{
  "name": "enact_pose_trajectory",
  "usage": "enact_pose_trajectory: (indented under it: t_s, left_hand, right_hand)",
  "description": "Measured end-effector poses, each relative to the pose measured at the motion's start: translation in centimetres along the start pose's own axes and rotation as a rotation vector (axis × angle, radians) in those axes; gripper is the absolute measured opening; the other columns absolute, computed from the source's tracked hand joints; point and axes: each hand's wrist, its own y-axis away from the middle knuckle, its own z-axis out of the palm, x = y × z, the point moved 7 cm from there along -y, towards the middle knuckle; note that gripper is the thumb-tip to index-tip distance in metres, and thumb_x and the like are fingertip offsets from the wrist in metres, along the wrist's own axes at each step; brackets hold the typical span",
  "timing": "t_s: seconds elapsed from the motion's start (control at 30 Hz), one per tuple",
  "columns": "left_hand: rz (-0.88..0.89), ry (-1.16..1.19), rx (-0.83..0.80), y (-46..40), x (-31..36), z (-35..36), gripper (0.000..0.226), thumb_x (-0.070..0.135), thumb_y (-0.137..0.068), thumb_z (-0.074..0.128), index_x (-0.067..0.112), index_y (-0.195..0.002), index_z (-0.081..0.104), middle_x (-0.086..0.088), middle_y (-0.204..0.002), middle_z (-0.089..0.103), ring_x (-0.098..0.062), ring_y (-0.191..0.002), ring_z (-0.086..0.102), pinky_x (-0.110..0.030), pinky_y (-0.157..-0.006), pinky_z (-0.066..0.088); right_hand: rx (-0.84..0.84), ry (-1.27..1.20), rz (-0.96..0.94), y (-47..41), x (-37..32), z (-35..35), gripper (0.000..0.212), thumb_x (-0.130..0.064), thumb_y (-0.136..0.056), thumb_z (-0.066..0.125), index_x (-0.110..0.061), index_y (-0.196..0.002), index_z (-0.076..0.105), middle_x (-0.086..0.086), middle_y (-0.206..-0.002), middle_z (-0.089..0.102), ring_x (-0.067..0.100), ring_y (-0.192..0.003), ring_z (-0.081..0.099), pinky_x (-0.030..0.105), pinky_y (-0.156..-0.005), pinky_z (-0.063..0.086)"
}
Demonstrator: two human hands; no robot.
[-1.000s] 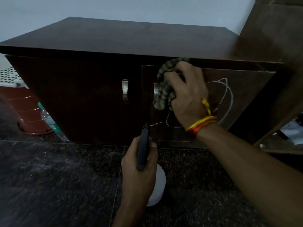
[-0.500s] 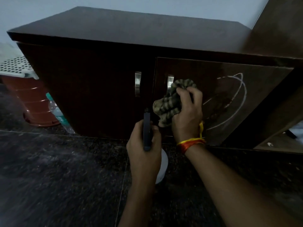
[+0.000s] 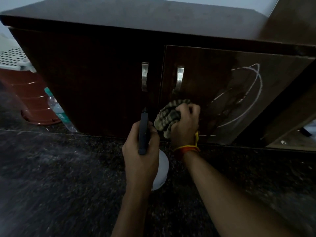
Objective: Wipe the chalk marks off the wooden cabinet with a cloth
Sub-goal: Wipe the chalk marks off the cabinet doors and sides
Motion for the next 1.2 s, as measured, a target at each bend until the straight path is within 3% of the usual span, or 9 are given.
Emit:
enact_pose_trajectory:
  t_s: [0.17,0.37,0.5,0.6,0.7,0.83,0.97,1.1,1.2]
  left_hand:
    - [-0.008,-0.025,-0.037,0.4,-0.2,-0.4,0.026,0.022,-0.097,0.055,0.048,-0.095,0.054,-0.003,-0.084,0.056,-0.029,-0.069,0.052,-0.042,-0.061,0.043]
    - [0.014,-0.06,-0.035,-0.3,-0.3,-0.8,0.043,0.024,-0.098,0.055,0.066,-0.086,0.054,-0.001,-0.085,0.055,-0.03,-0.069,0.052,-0.046,-0.062,0.043]
    - [-0.005,-0.052,-0.023,-0.1,-0.8,-0.9,0.026,0.029,-0.096,0.055,0.055,-0.095,0.056,-0.006,-0.076,0.055,-0.031,-0.068,0.052,-0.045,-0.062,0.042]
    - [-0.027,-0.032,-0.029,-0.1,-1.1,-1.2,0.018,0.037,-0.09,0.053,0.038,-0.107,0.057,-0.001,-0.08,0.058,-0.03,-0.077,0.057,-0.039,-0.07,0.044]
    - [0.0,-0.042,-0.037,-0.2,-0.9,-1.4,0.014,0.035,-0.09,0.052,0.041,-0.103,0.056,-0.004,-0.076,0.056,-0.032,-0.071,0.053,-0.044,-0.065,0.042]
    - [0.016,-0.097,-0.041,-0.4,-1.3,-1.5,0.018,0.026,-0.097,0.056,0.044,-0.101,0.055,-0.003,-0.073,0.055,-0.029,-0.067,0.052,-0.046,-0.064,0.042]
    - [-0.011,-0.075,-0.053,-0.4,-1.7,-1.6,0.018,0.031,-0.094,0.053,0.045,-0.104,0.054,-0.004,-0.075,0.056,-0.028,-0.066,0.051,-0.045,-0.064,0.042]
    - [-0.044,-0.056,-0.05,0.1,-2.6,-1.8,0.019,0.036,-0.089,0.053,0.044,-0.106,0.054,-0.002,-0.077,0.057,-0.024,-0.069,0.052,-0.041,-0.067,0.042]
    - [-0.046,-0.073,-0.045,0.1,-3.3,-2.2,0.014,0.034,-0.092,0.058,0.039,-0.105,0.056,-0.004,-0.075,0.054,-0.026,-0.068,0.05,-0.044,-0.067,0.041]
  right_hand:
    - [-0.062,0.003,0.095,1.5,1.5,1.4,0.029,0.014,-0.065,0.04,0.0,-0.083,0.058,0.019,-0.097,0.046,0.015,-0.074,0.037,0.01,-0.068,0.025]
    - [0.115,-0.048,-0.024,-1.9,-2.1,-0.6,0.033,0.01,-0.059,0.038,-0.003,-0.082,0.058,0.01,-0.092,0.044,0.012,-0.074,0.038,0.015,-0.063,0.027]
    - [-0.054,0.043,-0.012,0.6,0.5,1.7,0.028,0.008,-0.06,0.042,-0.003,-0.081,0.056,0.013,-0.092,0.044,0.02,-0.072,0.041,0.025,-0.063,0.032]
    - [-0.135,0.089,0.008,2.1,2.5,2.9,0.026,0.004,-0.062,0.042,-0.002,-0.081,0.058,0.013,-0.09,0.045,0.026,-0.069,0.046,0.024,-0.063,0.032]
    - [-0.096,0.007,0.054,0.9,1.8,2.3,0.028,0.003,-0.062,0.039,-0.004,-0.082,0.059,0.01,-0.092,0.045,0.021,-0.071,0.043,0.031,-0.065,0.042]
    - [0.015,-0.006,-0.052,-1.2,-0.8,0.6,0.031,0.008,-0.062,0.043,-0.003,-0.085,0.06,0.014,-0.096,0.049,0.018,-0.076,0.045,0.026,-0.063,0.037]
    - [-0.036,0.041,-0.107,-0.2,0.4,1.4,0.024,0.008,-0.067,0.045,-0.003,-0.084,0.058,0.016,-0.096,0.047,0.028,-0.076,0.049,0.03,-0.062,0.041]
    - [-0.174,0.012,0.03,2.1,3.7,3.4,0.025,-0.001,-0.064,0.036,-0.006,-0.081,0.054,0.006,-0.094,0.039,0.016,-0.072,0.037,0.026,-0.065,0.033]
    - [-0.141,0.027,0.122,2.8,4.5,3.6,0.025,0.007,-0.062,0.039,-0.004,-0.08,0.053,0.009,-0.096,0.041,0.014,-0.074,0.034,0.028,-0.068,0.035]
